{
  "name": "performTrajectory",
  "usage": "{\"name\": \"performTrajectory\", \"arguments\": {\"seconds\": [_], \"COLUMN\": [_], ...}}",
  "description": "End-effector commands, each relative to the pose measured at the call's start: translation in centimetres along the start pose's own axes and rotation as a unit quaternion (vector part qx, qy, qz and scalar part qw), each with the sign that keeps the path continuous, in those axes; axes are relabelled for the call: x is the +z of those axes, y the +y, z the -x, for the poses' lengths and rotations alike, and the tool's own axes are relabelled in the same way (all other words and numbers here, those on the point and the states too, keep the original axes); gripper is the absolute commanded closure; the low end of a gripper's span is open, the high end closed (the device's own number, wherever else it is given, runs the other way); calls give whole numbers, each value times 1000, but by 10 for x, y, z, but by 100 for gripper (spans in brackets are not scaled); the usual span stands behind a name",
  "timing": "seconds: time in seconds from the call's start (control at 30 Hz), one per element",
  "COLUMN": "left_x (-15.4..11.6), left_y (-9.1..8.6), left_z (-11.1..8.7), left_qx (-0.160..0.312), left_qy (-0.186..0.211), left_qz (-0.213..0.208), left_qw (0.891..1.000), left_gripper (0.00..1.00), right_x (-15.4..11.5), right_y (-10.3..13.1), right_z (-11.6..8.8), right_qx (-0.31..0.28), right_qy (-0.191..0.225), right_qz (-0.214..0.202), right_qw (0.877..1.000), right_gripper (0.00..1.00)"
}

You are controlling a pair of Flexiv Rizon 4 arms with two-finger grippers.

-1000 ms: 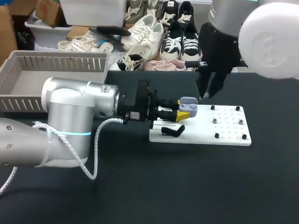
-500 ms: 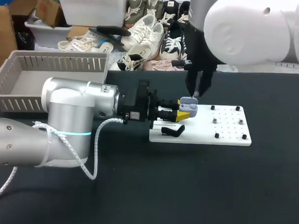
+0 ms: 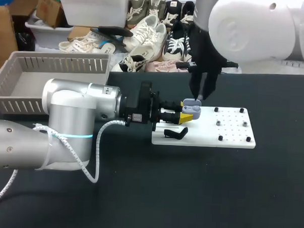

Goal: Pick up each earbud case from the left stands, insert the matching earbuds, close the lid, and place the case in the box.

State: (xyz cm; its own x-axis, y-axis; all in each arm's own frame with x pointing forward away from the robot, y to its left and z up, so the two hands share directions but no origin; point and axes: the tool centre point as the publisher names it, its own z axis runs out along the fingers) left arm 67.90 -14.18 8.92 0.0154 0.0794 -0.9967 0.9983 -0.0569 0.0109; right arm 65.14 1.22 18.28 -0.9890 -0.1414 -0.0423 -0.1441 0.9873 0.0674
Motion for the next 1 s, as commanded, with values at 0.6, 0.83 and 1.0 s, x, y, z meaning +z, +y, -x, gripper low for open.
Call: {"name": "performTrajectory", "arguments": {"seconds": [0.6,0.83,1.0], "left_x": [0,0,0], "left_y": [0,0,0], "left_z": [0,0,0], "left_qx": [0,0,0], "left_qy": [0,0,0], "left_qz": [0,0,0], "left_qw": [1000,1000,1000], "left_gripper": [100,100,100], "right_x": [16,24,29], "right_y": [22,19,19], "right_z": [11,16,18], "right_qx": [-73,-73,-76], "right_qy": [-10,-2,5], "right_qz": [-20,-24,-30], "right_qw": [997,997,997], "right_gripper": [100,100,100]}}
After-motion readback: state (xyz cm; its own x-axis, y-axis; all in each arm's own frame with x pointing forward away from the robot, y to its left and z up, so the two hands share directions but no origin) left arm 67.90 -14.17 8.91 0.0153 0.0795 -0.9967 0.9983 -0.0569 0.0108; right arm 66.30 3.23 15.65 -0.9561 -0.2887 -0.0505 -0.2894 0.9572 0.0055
